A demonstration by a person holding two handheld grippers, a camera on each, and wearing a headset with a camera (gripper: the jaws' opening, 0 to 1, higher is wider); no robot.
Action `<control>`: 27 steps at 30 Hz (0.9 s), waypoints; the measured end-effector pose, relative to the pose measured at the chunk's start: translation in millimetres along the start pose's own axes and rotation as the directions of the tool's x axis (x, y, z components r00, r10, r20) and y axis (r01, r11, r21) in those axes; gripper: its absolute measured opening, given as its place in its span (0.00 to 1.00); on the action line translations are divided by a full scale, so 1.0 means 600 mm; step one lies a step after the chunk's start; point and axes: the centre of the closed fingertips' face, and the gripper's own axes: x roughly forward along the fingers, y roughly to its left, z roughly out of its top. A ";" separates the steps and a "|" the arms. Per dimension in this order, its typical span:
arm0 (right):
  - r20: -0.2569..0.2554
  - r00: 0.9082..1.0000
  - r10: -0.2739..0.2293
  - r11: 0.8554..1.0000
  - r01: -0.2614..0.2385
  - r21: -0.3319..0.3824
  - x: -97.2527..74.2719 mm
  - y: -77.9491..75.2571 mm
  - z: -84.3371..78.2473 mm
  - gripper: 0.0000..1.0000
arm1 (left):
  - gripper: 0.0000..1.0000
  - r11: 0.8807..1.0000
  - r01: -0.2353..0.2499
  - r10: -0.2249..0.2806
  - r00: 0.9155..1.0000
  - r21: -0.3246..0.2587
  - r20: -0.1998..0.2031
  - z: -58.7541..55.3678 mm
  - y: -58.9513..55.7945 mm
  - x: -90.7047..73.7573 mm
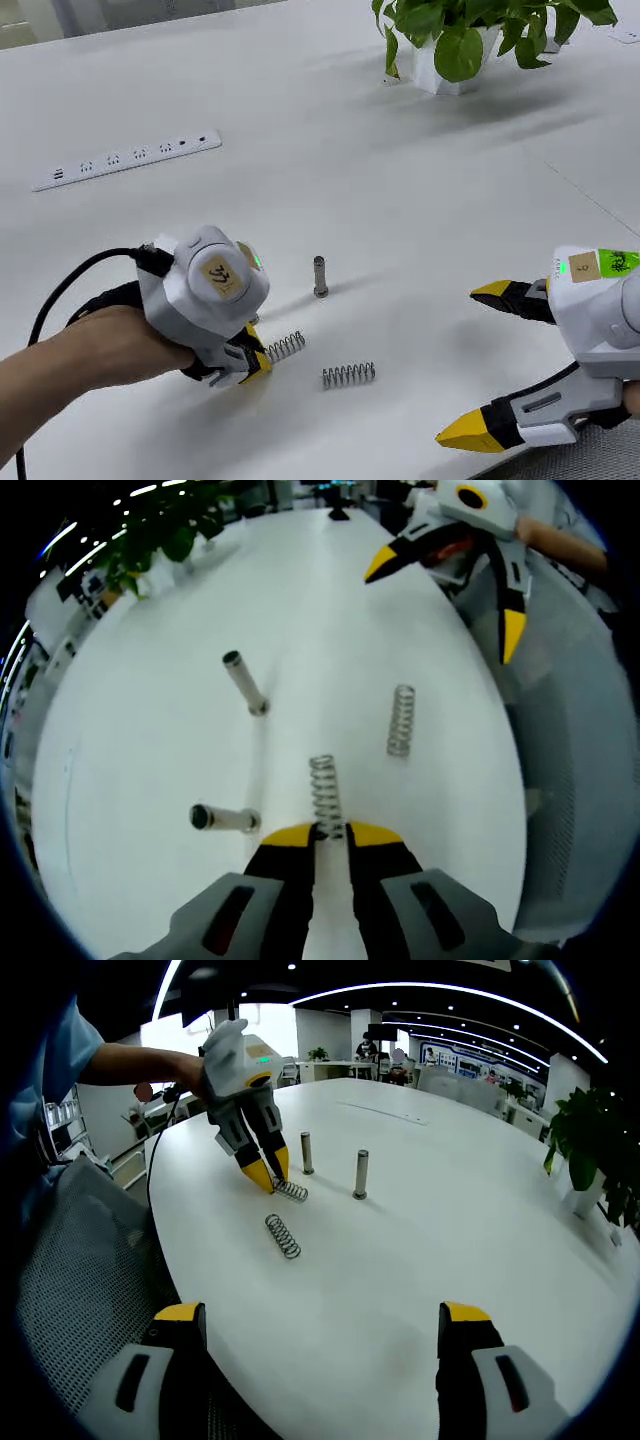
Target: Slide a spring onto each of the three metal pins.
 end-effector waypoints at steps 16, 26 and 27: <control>-0.007 1.000 0.006 1.000 -0.006 -0.007 0.000 0.003 -0.004 0.97 | 0.11 0.994 -0.060 0.057 0.998 -0.094 -0.034 0.001 0.003 0.002; -0.010 1.000 0.017 1.000 -0.017 -0.007 0.001 0.006 -0.004 0.96 | 0.10 0.988 -0.110 0.113 0.993 -0.104 0.025 -0.002 -0.001 -0.002; -0.013 1.000 0.021 1.000 -0.021 -0.008 0.001 0.008 -0.005 0.96 | 0.10 0.988 -0.109 0.115 0.992 -0.108 0.044 0.000 -0.003 -0.002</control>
